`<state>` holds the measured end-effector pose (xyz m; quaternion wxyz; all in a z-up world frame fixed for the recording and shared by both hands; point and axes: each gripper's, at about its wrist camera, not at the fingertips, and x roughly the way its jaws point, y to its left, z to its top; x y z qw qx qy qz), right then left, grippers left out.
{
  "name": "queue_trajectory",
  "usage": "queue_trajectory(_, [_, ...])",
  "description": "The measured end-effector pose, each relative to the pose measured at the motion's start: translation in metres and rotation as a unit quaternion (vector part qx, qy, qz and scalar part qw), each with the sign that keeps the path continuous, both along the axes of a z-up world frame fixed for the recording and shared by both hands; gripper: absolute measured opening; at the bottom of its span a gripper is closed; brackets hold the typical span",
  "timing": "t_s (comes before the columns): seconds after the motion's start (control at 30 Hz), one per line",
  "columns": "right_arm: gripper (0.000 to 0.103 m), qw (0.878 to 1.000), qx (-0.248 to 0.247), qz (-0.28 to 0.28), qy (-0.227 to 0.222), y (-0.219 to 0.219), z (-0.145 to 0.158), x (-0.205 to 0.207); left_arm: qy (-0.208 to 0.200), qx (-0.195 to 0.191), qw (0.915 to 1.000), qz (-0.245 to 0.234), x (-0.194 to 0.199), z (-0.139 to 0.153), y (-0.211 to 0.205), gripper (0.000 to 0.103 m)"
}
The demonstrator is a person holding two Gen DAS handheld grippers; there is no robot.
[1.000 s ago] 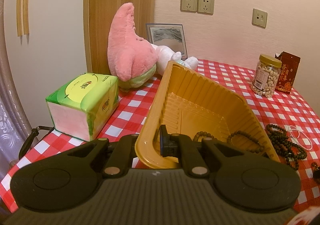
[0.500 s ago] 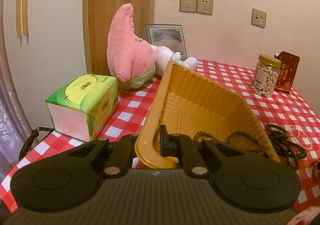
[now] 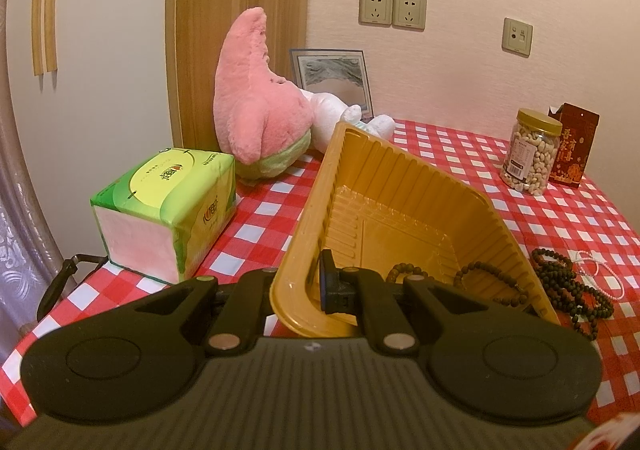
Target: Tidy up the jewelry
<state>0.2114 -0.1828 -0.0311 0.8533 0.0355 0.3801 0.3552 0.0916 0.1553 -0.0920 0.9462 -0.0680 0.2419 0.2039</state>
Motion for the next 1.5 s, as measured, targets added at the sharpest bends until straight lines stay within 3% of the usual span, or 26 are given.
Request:
queue_trajectory(0.37, [0.005, 0.997, 0.042, 0.067, 0.010, 0.064, 0.011, 0.006, 0.000, 0.003, 1.0000, -0.003, 0.001, 0.001, 0.000, 0.007])
queue_trajectory(0.73, [0.005, 0.993, 0.033, 0.110, 0.030, 0.146, -0.014, 0.016, 0.001, -0.001, 1.0000, -0.002, 0.002, 0.001, 0.002, 0.007])
queue_trajectory(0.93, [0.005, 0.993, 0.026, 0.113, 0.027, 0.165, -0.023, 0.018, 0.003, -0.003, 1.0000, -0.002, 0.002, 0.000, 0.004, 0.008])
queue_trajectory(1.03, [0.008, 0.993, 0.028, 0.113, 0.023, 0.163, -0.021, 0.018, 0.003, -0.002, 1.0000, -0.002, 0.002, 0.000, 0.004, 0.008])
queue_trajectory(1.2, [0.022, 0.995, 0.029, 0.095, 0.017, 0.151, -0.017, 0.016, 0.004, -0.001, 1.0000, -0.002, 0.002, 0.000, 0.004, 0.008])
queue_trajectory(1.5, [0.036, 0.999, 0.000, 0.027, 0.036, 0.084, -0.032, 0.008, 0.005, -0.004, 1.0000, 0.000, 0.002, 0.000, 0.005, 0.008])
